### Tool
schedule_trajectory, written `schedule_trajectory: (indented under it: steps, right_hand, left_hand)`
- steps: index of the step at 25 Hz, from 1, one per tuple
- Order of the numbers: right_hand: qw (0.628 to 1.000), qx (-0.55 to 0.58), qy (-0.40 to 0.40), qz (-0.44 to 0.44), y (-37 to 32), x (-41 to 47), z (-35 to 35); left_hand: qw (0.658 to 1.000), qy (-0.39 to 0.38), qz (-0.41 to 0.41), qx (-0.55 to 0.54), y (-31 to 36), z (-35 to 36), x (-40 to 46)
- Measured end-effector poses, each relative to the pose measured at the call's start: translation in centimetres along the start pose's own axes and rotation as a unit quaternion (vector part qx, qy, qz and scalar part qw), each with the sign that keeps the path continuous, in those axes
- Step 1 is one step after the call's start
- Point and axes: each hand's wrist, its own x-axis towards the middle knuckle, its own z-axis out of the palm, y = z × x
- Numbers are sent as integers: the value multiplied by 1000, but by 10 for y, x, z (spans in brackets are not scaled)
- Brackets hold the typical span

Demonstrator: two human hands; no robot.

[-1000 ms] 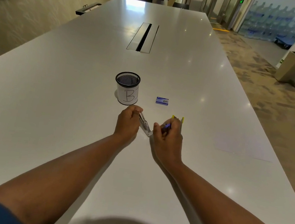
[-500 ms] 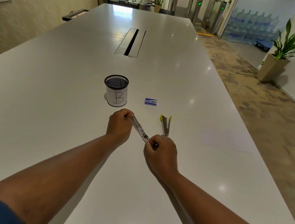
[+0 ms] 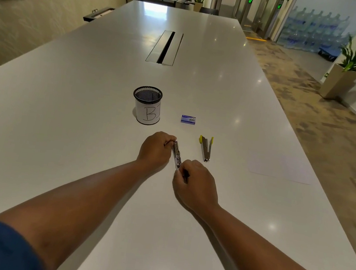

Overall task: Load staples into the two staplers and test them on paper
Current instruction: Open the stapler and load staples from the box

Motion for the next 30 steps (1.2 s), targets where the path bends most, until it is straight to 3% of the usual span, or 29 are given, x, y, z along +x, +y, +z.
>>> schedule_trajectory:
  steps: [7, 10, 14, 18, 30]
  right_hand:
    - [998, 23, -38, 45, 2, 12, -2]
    - [989, 14, -123, 77, 0, 27, -9]
    - [963, 32, -246, 102, -2, 56, -25]
    - [943, 30, -313, 109, -2, 75, -33]
    - [942, 43, -307, 130, 4, 77, -31]
  left_hand:
    - [995, -5, 57, 77, 0, 5, 11]
    - [985, 10, 72, 153, -2, 7, 13]
    - [986, 12, 69, 152, -1, 6, 15]
    - [984, 7, 72, 163, 4, 3, 12]
    - [989, 7, 59, 136, 3, 5, 12]
